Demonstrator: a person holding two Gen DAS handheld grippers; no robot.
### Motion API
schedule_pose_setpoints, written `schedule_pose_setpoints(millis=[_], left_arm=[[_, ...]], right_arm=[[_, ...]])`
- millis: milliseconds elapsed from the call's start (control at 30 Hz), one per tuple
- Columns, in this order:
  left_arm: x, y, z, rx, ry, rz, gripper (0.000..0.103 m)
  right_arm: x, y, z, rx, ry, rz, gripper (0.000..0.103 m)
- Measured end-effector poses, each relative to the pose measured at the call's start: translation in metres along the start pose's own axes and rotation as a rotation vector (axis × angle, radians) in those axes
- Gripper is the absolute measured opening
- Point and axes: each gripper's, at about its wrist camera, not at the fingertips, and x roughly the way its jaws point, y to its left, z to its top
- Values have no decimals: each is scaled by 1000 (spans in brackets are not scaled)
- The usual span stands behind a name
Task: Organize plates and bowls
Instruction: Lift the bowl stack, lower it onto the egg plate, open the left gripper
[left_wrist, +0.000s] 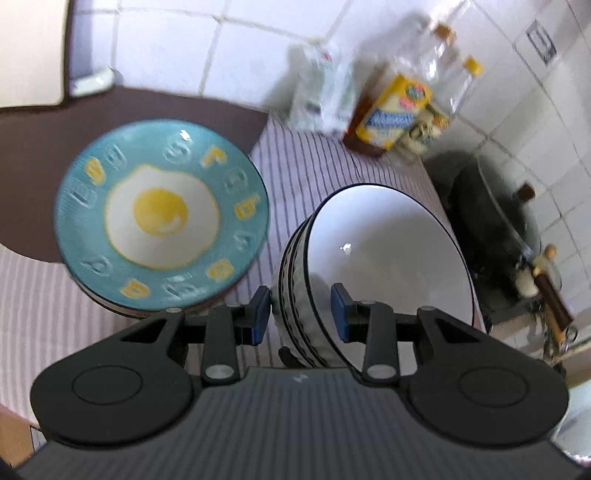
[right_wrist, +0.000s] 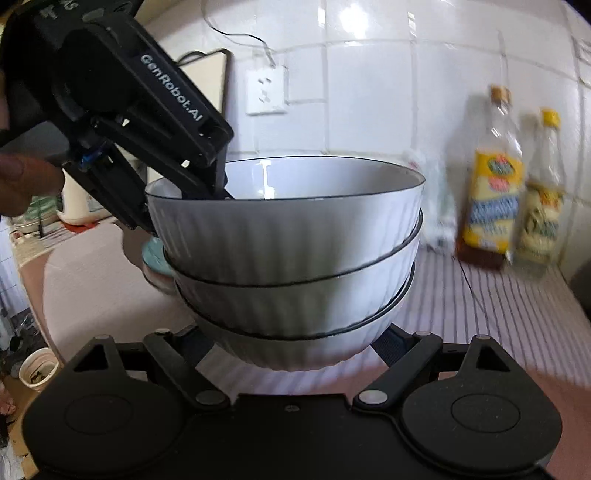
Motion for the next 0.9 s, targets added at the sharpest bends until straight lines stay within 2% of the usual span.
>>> schedule_pose_setpoints(millis=[233, 433, 567, 700, 900], left_arm=[[-38, 20, 34, -17, -53, 54, 33], [-38, 52, 57, -32, -70, 110, 36], [-28, 72, 72, -51, -39, 136, 36], [-16, 94, 78, -103, -26, 112, 37], [1, 109, 82, -133, -2, 128, 37]], right_arm=[[23, 8, 48, -27, -41, 87, 92], [63, 25, 68, -95, -48, 145, 92], [94, 28, 72, -89, 3, 185, 92], [113, 33, 69, -118, 40, 208, 92], [139, 33, 66, -109, 112, 248, 92]])
